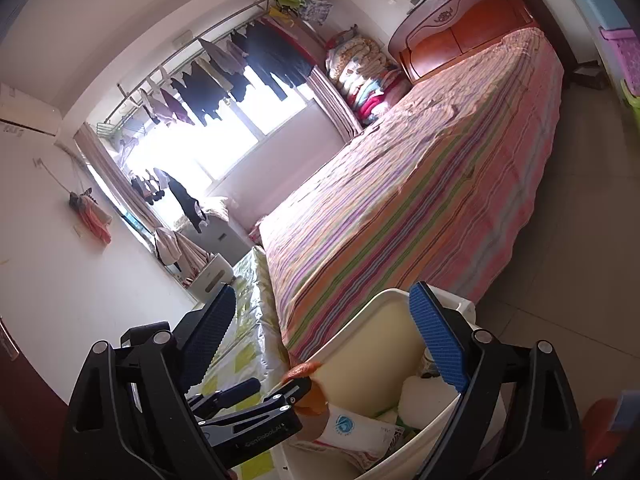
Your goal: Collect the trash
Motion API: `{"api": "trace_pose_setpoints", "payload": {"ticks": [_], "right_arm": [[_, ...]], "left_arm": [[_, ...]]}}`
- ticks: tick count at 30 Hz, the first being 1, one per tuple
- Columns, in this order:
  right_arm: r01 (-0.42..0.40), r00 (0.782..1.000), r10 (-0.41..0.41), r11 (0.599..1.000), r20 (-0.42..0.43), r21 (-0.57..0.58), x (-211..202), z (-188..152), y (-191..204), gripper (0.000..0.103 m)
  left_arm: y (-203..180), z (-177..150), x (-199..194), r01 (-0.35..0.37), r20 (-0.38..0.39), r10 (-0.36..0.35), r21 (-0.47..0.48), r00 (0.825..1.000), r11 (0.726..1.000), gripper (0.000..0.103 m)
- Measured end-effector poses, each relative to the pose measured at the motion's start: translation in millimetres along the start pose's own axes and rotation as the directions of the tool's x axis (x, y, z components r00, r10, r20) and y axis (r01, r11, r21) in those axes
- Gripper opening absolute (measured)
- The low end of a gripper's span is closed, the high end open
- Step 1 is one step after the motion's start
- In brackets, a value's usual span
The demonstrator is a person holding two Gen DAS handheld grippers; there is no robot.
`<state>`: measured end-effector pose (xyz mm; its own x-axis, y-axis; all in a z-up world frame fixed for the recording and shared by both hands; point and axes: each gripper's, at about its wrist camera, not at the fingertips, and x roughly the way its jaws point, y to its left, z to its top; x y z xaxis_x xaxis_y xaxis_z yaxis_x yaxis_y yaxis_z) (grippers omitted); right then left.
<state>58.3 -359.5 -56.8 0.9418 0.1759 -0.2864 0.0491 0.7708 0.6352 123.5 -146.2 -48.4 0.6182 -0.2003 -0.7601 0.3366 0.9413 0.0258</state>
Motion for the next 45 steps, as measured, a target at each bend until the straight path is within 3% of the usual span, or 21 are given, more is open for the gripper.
{"api": "trace_pose_setpoints", "payload": {"ticks": [1,6,11,14,17,19,27,29,31,32,34,37,39,41,45], "right_arm": [[0.001,1.0,-0.001,1.0,0.002,0.001,-1.1,1.6,-0.4,0.087],[0.001,1.0,0.0,1.0,0.005,-0.009,-5.5,1.9,4.9,0.089],[0.009,0.999,-0.013,0.996,-0.041,-0.087,4.0,-11.3,29.4,0.089],[0.0,0.999,-0.006,0.991,-0.047,-0.133,5.5,-18.3,48.6,0.089],[-0.003,0.999,-0.004,0.989,-0.045,-0.149,3.8,-23.2,60.0,0.089],[0.001,0.999,-0.007,0.99,-0.039,-0.14,2.0,-25.5,63.6,0.089],[0.029,0.999,-0.031,0.991,-0.017,-0.127,-0.9,-24.3,56.2,0.089],[0.031,0.999,-0.03,0.994,0.017,-0.104,-10.7,-19.2,50.7,0.089],[0.039,0.998,-0.035,0.996,0.05,-0.083,-17.1,-10.6,46.0,0.089],[0.042,0.998,-0.038,0.996,0.058,-0.073,-18.8,-7.1,43.2,0.089],[0.047,0.997,-0.043,0.998,0.068,-0.05,-21.7,-3.7,33.9,0.089],[0.05,0.996,-0.049,0.999,0.072,-0.015,-24.1,-3.2,20.0,0.089],[0.052,0.996,-0.052,0.999,0.073,0.001,-23.7,-3.6,13.2,0.089],[0.055,0.997,-0.055,0.998,0.061,0.002,-19.9,-5.1,11.6,0.092],[0.076,0.997,-0.077,0.996,-0.011,-0.053,-7.0,-21.0,26.4,0.092]], "left_arm": [[-1.6,0.3,0.8,-0.01,0.005,0.01,0.001,1.0,1.0,0.072],[-4.5,-6.9,-6.6,-0.11,0.035,0.108,0.055,0.994,0.992,0.072],[18.4,-29.0,-44.1,-0.29,0.111,0.288,0.004,0.951,0.957,0.073],[35.0,-35.3,-60.6,-0.308,0.104,0.312,-0.055,0.944,0.95,0.079],[49.5,-38.8,-70.6,-0.207,0.073,0.215,-0.102,0.974,0.973,0.079],[56.8,-38.2,-71.5,-0.169,0.055,0.176,-0.121,0.983,0.978,0.079],[68.4,-36.8,-80.2,-0.083,0.07,0.097,-0.178,0.993,0.981,0.079],[62.3,-28.9,-78.0,0.015,0.058,-0.005,-0.169,0.998,0.985,0.079],[56.8,-21.0,-78.3,0.119,0.073,-0.107,-0.175,0.992,0.977,0.079],[54.5,-18.4,-76.6,0.137,0.083,-0.125,-0.174,0.989,0.975,0.079],[38.5,-7.8,-68.4,0.102,0.067,-0.094,-0.123,0.993,0.987,0.079],[23.2,-2.5,-66.5,0.177,0.09,-0.169,-0.09,0.981,0.98,0.079],[16.9,-1.5,-62.0,0.105,0.095,-0.097,-0.083,0.991,0.991,0.079],[15.5,-4.3,-60.2,-0.013,0.104,0.021,-0.075,0.994,0.997,0.079],[24.4,-16.9,-72.5,-0.168,0.129,0.176,-0.071,0.976,0.983,0.079]]}}
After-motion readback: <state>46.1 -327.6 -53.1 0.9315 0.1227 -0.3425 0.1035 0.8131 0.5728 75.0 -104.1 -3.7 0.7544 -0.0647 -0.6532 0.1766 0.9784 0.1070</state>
